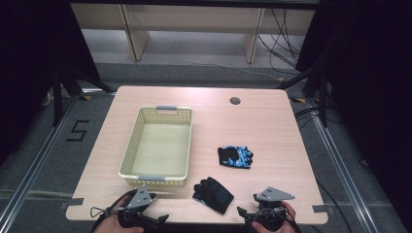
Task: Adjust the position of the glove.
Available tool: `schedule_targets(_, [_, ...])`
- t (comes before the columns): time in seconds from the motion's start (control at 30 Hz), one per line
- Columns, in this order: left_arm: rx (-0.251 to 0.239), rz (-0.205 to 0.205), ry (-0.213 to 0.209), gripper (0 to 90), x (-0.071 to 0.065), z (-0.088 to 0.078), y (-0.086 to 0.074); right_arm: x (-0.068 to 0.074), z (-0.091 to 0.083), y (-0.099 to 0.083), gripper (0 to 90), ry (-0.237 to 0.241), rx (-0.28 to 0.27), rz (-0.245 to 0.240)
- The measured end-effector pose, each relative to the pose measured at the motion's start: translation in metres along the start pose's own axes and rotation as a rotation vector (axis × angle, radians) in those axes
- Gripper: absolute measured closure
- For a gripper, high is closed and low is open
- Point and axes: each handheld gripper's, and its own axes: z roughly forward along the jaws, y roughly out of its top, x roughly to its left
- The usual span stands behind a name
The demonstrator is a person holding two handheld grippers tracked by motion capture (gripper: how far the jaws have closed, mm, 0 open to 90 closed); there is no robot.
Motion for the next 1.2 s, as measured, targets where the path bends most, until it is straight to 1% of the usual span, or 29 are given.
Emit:
schedule_targets(0.07, [-0.009, -0.003, -0.006, 15.1, 0.000, 0.000, 0.000, 0.000, 0.001, 0.000, 25.6, -0.005, -0.010, 0.004])
schedule_targets(0.1, [-0.008, -0.010, 0.000, 15.1, 0.000, 0.000, 0.000, 0.000, 0.001, 0.000, 25.6, 0.006, -0.002, 0.019])
schedule_targets(0.17, [-0.009, -0.028, 0.000, 15.1, 0.000, 0.000, 0.000, -0.002, 0.000, 0.000, 25.5, -0.014, 0.002, 0.004])
schedule_targets(0.2, [-0.011, -0.027, 0.001, 15.1, 0.000, 0.000, 0.000, -0.003, 0.000, 0.000, 25.6, -0.009, 0.000, 0.010])
schedule_targets(0.27, [-0.011, -0.029, 0.000, 15.1, 0.000, 0.000, -0.001, -0.003, 0.000, 0.000, 25.6, -0.020, 0.000, 0.010])
schedule_targets(0.3, [-0.010, -0.023, 0.003, 15.1, 0.000, 0.000, 0.000, -0.003, 0.000, 0.000, 25.9, -0.019, 0.002, 0.022])
schedule_targets(0.37, [-0.008, -0.027, 0.001, 15.1, -0.001, 0.000, -0.001, -0.005, 0.003, 0.001, 28.0, 0.010, -0.011, -0.016])
schedule_targets(0.4, [-0.008, -0.025, 0.003, 15.1, 0.000, 0.000, 0.000, -0.005, 0.002, 0.001, 28.8, -0.012, -0.006, -0.017])
schedule_targets(0.43, [-0.008, -0.025, 0.003, 15.1, 0.000, 0.000, 0.000, -0.005, 0.002, 0.001, 28.8, -0.012, -0.006, -0.017])
schedule_targets(0.47, [-0.009, -0.024, 0.005, 15.1, 0.000, 0.000, 0.000, -0.003, 0.002, 0.003, 31.5, -0.009, -0.008, -0.004])
schedule_targets(0.53, [-0.008, -0.028, 0.003, 15.1, 0.000, 0.000, -0.001, -0.002, 0.002, 0.003, 31.5, -0.008, -0.004, -0.007])
schedule_targets(0.57, [-0.008, -0.028, 0.003, 15.1, 0.000, 0.000, -0.001, -0.003, 0.004, 0.004, 31.5, 0.007, -0.018, -0.004])
schedule_targets(0.6, [-0.001, -0.021, 0.009, 15.2, 0.000, 0.000, -0.001, -0.003, 0.006, 0.008, 33.6, 0.041, -0.026, 0.032])
schedule_targets(0.63, [0.000, -0.020, 0.009, 15.1, 0.000, 0.000, -0.001, -0.004, 0.008, 0.010, 37.1, 0.063, -0.038, 0.042])
schedule_targets(0.67, [-0.002, -0.021, 0.012, 15.1, 0.001, 0.001, -0.001, -0.003, 0.009, 0.011, 38.5, 0.076, -0.045, 0.049])
schedule_targets(0.7, [-0.002, -0.021, 0.012, 15.2, 0.001, 0.001, -0.001, -0.003, 0.009, 0.011, 38.5, 0.076, -0.045, 0.049])
schedule_targets(0.73, [-0.003, -0.002, 0.014, 15.2, 0.001, 0.000, 0.000, -0.004, 0.015, 0.018, 41.4, 0.097, -0.057, 0.017])
schedule_targets(0.77, [-0.003, -0.002, 0.014, 15.2, 0.001, 0.000, 0.000, -0.004, 0.015, 0.018, 41.4, 0.097, -0.057, 0.017])
schedule_targets(0.8, [-0.004, -0.004, 0.010, 15.2, 0.001, 0.000, 0.000, -0.003, 0.020, 0.024, 44.4, 0.125, -0.051, -0.004])
schedule_targets(0.87, [-0.004, -0.003, 0.010, 15.2, 0.001, 0.000, 0.000, -0.003, 0.022, 0.026, 46.5, 0.121, -0.050, -0.008])
schedule_targets(0.93, [-0.003, -0.001, 0.010, 15.3, 0.002, 0.000, 0.000, 0.000, 0.027, 0.033, 50.1, 0.118, -0.032, -0.042])
schedule_targets(0.97, [-0.005, -0.011, 0.008, 15.4, 0.001, 0.001, 0.000, 0.004, 0.033, 0.041, 53.6, 0.108, -0.022, -0.079])
schedule_targets(1.0, [-0.005, -0.011, 0.008, 15.4, 0.001, 0.001, 0.000, 0.004, 0.033, 0.041, 53.6, 0.108, -0.022, -0.079])
schedule_targets(1.03, [-0.003, -0.024, 0.005, 15.4, 0.000, 0.001, -0.001, 0.004, 0.037, 0.045, 55.2, 0.098, -0.012, -0.115])
schedule_targets(1.07, [-0.001, -0.023, 0.008, 15.4, 0.000, 0.001, -0.001, 0.006, 0.043, 0.048, 58.1, 0.086, -0.019, -0.139])
schedule_targets(1.1, [-0.003, -0.024, 0.007, 15.4, 0.000, 0.001, -0.001, 0.007, 0.044, 0.051, 59.4, 0.082, 0.004, -0.147])
schedule_targets(1.13, [-0.001, 0.001, 0.013, 15.4, 0.001, 0.000, 0.000, 0.009, 0.052, 0.056, 62.1, 0.079, 0.031, -0.149])
schedule_targets(1.17, [-0.001, 0.001, 0.013, 15.4, 0.001, 0.000, 0.000, 0.009, 0.052, 0.058, 62.5, 0.084, 0.055, -0.145])
schedule_targets(1.2, [-0.001, 0.002, 0.012, 15.5, 0.002, 0.000, 0.000, 0.009, 0.058, 0.060, 63.1, 0.085, 0.044, -0.138])
